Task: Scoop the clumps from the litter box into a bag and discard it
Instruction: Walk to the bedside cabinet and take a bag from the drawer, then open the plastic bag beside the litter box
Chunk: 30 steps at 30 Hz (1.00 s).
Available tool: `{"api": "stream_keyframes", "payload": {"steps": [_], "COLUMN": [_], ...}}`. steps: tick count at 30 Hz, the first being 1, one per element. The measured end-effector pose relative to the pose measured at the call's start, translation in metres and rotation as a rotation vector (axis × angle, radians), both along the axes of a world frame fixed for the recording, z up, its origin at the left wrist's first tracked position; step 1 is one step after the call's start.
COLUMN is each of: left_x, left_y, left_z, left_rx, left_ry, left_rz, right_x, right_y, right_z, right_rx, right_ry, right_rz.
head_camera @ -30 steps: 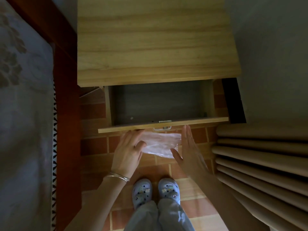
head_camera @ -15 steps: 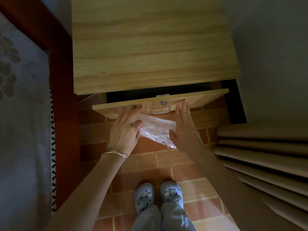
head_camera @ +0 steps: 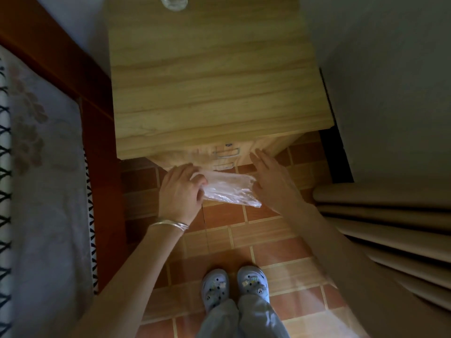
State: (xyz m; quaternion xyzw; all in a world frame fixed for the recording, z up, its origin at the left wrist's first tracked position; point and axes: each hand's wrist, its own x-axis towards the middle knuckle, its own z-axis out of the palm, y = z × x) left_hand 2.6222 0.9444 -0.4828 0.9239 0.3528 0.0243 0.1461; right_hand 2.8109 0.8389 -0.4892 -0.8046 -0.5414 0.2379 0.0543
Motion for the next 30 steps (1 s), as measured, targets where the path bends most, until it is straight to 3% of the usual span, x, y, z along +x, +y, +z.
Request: {"api": "stream_keyframes", "payload": {"steps": [6, 10, 13, 18, 22, 30], "left_x": [-0.006, -0.007, -0.004, 0.003, 0.007, 0.030], "left_y": [-0.028, -0.037, -0.045, -0.059, -0.076, -0.135], "left_z": [0.107, 0.174, 0.220, 0.282, 0.323, 0.391], "left_rx": [-0.128, -0.297, -0.483, -0.865, -0.964, -1.109], "left_ry": [-0.097, -0.159, -0.217, -0.292, -0.220, 0.047], "left_rz": [-0.069, -0.088, -0.079, -0.083, -0.175, -0.474], "right_x": [0.004, 0.008, 0.002, -0.018, -0.047, -0.114], "right_y": [-0.066, -0.116, -0.152, -0.189, -0.213, -0.300], "right_z": [0.076, 0.139, 0.180, 0.264, 0.326, 0.403], "right_rx": [0.188, 0.283, 0.286, 0.323, 0.329, 0.375], "right_ry": [0.168, 0.166, 0.150, 0.217, 0.294, 0.062], "right_rz": [-0.068, -0.072, -0.104, -0.348, -0.638, -1.038]}}
